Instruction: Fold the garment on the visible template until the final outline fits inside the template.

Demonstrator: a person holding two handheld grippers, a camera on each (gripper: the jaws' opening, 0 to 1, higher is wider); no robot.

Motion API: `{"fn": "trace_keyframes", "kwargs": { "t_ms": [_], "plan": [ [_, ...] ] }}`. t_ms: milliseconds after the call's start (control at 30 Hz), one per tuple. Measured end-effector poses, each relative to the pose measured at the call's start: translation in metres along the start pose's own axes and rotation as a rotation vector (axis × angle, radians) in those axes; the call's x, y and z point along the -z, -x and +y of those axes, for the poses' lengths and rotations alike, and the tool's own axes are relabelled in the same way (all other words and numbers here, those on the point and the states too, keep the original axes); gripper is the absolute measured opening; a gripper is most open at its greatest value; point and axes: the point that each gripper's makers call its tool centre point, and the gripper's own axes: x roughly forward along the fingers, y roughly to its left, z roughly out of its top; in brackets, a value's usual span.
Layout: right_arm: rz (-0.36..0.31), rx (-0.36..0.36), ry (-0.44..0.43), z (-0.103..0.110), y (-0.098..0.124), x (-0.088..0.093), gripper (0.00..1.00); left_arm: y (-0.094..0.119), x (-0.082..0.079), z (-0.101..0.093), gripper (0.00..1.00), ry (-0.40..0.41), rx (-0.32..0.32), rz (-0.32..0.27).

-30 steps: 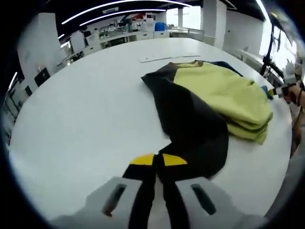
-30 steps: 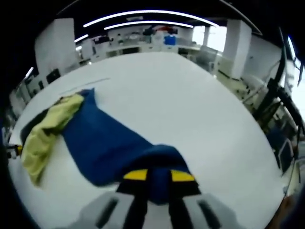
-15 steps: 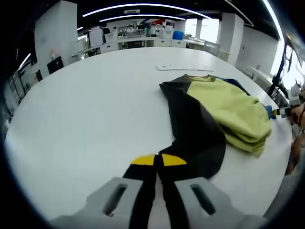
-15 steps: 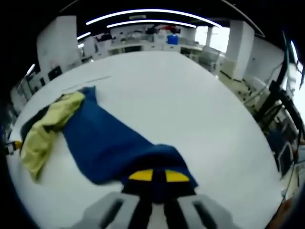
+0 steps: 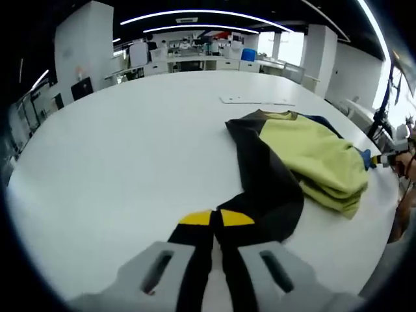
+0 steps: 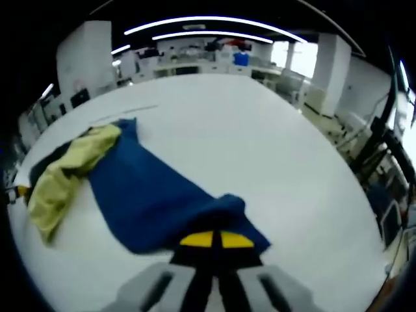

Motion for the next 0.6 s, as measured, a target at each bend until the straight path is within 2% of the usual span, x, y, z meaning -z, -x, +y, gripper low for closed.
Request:
{"fn": "trace_keyframes", "kwargs": {
  "t_ms": [233, 400, 500, 600],
  "plan": [
    [-0.023, -0.027, -0.034, -0.001, 0.000, 0.000, 0.00, 0.007, -0.007, 0.008, 0.00, 0.023, -0.019, -0.030],
    [-0.035, -0.015, -0.037, -0.011, 0.009, 0.000, 0.00, 0.016, -0.016, 0.015, 0.00, 0.060, -0.027, -0.077],
    [-0.043, -0.006, -0.029, -0.020, 0.013, -0.004, 0.00, 0.020, -0.020, 0.025, 0.00, 0.070, -0.041, -0.094],
    [-0.039, -0.009, -0.006, -0.026, 0.017, -0.008, 0.00, 0.028, -0.023, 0.037, 0.00, 0.101, -0.085, -0.118]
  ]
}}
